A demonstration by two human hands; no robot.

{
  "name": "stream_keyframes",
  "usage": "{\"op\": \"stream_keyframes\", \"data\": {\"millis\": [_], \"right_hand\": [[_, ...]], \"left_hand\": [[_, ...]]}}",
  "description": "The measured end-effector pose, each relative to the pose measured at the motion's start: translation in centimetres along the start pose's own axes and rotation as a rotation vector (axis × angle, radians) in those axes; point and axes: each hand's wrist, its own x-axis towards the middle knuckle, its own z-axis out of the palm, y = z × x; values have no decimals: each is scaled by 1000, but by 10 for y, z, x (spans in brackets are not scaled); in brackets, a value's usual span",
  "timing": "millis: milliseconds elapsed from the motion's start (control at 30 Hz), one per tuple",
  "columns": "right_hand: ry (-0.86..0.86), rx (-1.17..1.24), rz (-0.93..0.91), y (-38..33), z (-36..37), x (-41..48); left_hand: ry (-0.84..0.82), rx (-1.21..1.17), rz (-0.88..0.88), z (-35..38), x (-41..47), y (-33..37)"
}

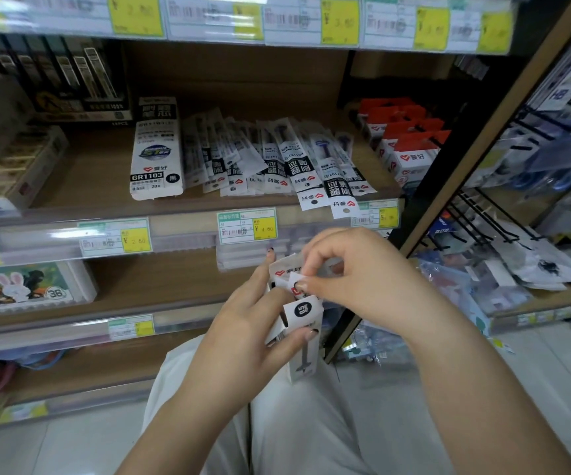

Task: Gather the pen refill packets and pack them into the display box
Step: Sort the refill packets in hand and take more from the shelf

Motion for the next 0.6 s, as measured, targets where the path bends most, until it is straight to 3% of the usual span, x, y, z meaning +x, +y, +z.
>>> {"op": "stream_keyframes", "data": {"millis": [200,367,500,600], "right_hand": [[-222,-301,-12,2,0,13],[24,-117,-127,-3,-8,7],[-124,-315,-92,3,-1,15],[-229,-320,-57,1,3,18]], "left_hand": [[-6,-13,42,0,2,5],[47,17,-44,-4,1,8],[29,-21,-100,0,1,11],[19,-35,-130,-2,3,11]]}}
